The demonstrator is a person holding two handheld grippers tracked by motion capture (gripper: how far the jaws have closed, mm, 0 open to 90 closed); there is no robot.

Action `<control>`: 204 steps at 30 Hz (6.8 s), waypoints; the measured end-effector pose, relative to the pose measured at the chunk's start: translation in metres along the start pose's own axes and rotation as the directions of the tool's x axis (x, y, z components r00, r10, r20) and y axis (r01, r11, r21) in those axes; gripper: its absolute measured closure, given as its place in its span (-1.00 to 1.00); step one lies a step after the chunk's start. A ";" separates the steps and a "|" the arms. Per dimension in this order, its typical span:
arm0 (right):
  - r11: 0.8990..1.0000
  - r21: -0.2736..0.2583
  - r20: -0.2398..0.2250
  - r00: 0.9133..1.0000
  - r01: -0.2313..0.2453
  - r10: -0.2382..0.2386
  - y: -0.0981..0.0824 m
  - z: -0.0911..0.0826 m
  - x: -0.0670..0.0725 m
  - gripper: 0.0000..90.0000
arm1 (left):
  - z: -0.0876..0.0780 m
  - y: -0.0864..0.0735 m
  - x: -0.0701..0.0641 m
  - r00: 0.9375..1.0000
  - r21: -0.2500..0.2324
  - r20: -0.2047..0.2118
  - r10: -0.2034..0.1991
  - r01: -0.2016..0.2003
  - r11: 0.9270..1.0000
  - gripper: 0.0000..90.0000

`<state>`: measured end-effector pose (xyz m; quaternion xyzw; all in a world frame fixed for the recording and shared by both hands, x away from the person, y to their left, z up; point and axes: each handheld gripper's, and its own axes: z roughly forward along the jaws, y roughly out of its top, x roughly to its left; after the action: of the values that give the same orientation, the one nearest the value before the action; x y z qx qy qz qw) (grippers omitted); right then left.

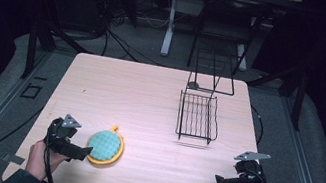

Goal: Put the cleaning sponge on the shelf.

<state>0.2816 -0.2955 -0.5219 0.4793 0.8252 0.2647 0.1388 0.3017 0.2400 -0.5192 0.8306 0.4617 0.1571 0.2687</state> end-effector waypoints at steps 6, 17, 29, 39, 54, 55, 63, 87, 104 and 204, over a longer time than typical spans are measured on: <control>1.000 -0.003 -0.014 1.000 0.008 -0.008 0.001 0.001 0.000 -0.95 | 0.004 0.005 -0.004 1.000 0.001 0.015 0.002 -0.002 1.000 -1.00; 1.000 0.010 -0.038 0.999 0.024 -0.024 0.003 0.005 0.002 -0.95 | 0.007 0.011 -0.016 0.998 -0.038 0.039 0.053 -0.051 0.998 -1.00; 0.999 0.017 -0.040 0.999 0.028 -0.027 0.006 0.007 0.004 -0.94 | 0.027 0.024 -0.030 0.989 -0.010 0.112 0.098 -0.097 0.995 -0.61; 0.999 0.032 -0.041 0.998 0.043 -0.042 0.006 0.009 0.005 -0.93 | 0.037 0.023 -0.033 0.991 0.047 0.087 0.105 -0.109 0.993 -0.07; 0.999 0.034 -0.047 0.998 0.043 -0.041 0.006 0.009 0.007 -0.93 | 0.041 0.020 -0.033 0.992 0.071 0.081 0.094 -0.100 0.992 0.05; 0.998 0.034 -0.046 0.998 0.048 -0.046 0.006 0.010 0.007 -0.93 | 0.042 0.020 -0.033 0.993 0.079 0.086 0.087 -0.093 0.992 0.07; 0.998 0.042 -0.053 0.997 0.051 -0.048 0.007 0.011 0.008 -0.92 | 0.045 0.023 -0.034 0.993 0.102 0.072 0.093 -0.100 0.990 0.29; 0.997 0.038 -0.049 0.997 0.061 -0.059 0.006 0.011 0.007 -0.89 | 0.037 0.024 -0.031 0.986 0.064 0.100 0.131 -0.138 0.988 0.98; 0.998 0.038 -0.054 0.997 0.058 -0.056 0.006 0.010 0.006 -0.89 | 0.019 0.025 -0.032 0.987 0.003 0.085 0.138 -0.139 0.990 0.99; 0.990 0.099 -0.110 0.990 0.099 -0.088 0.006 0.021 0.011 -1.00 | 0.012 0.133 -0.068 0.954 -0.216 0.136 0.266 -0.234 0.948 0.98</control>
<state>0.2908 -0.2768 -0.5354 0.4321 0.8655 0.2395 0.0823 0.3631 0.1211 -0.4507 0.8618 0.3109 0.1666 0.3645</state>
